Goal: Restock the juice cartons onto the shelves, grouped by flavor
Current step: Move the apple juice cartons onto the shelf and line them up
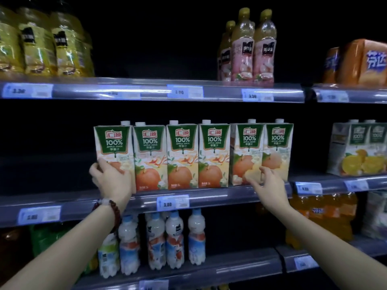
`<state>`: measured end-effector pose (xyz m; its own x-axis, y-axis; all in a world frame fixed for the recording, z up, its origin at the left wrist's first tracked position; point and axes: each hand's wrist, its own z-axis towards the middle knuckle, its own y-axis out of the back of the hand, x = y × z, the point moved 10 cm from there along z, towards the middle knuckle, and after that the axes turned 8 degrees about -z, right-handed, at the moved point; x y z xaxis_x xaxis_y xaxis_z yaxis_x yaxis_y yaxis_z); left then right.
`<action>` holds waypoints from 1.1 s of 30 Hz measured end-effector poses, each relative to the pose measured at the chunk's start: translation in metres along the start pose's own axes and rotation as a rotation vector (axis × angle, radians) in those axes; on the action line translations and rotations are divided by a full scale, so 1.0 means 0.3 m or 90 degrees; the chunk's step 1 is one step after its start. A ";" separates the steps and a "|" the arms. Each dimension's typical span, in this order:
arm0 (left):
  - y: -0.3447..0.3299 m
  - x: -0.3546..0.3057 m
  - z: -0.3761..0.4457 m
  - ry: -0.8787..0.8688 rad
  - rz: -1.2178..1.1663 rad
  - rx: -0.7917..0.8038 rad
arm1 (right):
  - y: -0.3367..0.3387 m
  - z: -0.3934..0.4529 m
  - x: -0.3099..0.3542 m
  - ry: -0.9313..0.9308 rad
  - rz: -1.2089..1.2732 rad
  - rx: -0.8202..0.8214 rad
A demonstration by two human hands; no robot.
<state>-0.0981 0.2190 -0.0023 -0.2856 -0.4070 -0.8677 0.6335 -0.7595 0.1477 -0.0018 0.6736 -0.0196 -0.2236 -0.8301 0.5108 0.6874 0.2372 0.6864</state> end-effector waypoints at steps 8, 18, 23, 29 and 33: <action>-0.226 -0.200 -0.236 -0.024 -0.032 0.085 | 0.000 0.098 -0.007 0.101 0.062 0.052; -0.348 -0.187 -0.264 0.054 -0.088 0.139 | -0.101 0.002 0.212 0.192 0.230 0.176; -0.351 -0.149 -0.253 0.051 -0.148 0.170 | -0.153 -0.022 0.228 0.137 0.284 0.177; -0.390 -0.148 -0.248 0.063 -0.187 0.230 | -0.152 -0.012 0.218 0.123 0.301 0.151; -0.411 -0.149 -0.246 0.054 -0.179 0.239 | -0.109 0.022 0.210 0.130 0.219 0.101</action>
<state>-0.1104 0.3683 -0.0169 -0.3394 -0.1281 -0.9319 0.2320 -0.9715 0.0490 -0.0429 0.6169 -0.0063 0.1524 -0.7679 0.6222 0.5799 0.5793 0.5728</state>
